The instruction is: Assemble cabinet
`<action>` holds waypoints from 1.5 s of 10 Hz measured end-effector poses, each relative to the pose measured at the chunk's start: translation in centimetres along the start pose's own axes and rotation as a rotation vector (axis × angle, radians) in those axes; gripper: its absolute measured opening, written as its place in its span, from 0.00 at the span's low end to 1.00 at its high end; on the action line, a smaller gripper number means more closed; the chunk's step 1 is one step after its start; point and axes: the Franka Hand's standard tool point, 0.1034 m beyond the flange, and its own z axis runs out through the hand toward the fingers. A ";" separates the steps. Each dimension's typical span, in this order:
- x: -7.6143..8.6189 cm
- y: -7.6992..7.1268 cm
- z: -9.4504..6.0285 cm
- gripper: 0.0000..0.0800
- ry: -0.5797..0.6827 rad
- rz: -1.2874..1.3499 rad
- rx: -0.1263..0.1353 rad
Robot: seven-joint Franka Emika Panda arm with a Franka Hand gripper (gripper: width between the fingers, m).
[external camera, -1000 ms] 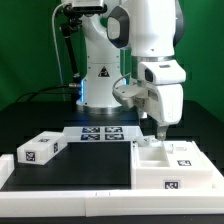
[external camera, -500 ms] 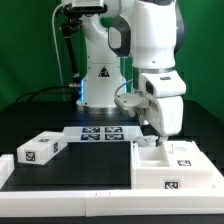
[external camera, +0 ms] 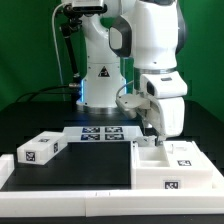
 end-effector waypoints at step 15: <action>-2.9 -0.5 -4.8 0.09 -0.083 0.275 0.053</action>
Offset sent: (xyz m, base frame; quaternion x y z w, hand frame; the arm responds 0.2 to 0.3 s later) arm 0.0049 -0.0011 0.0001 -0.0224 -0.0295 -0.0207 0.9991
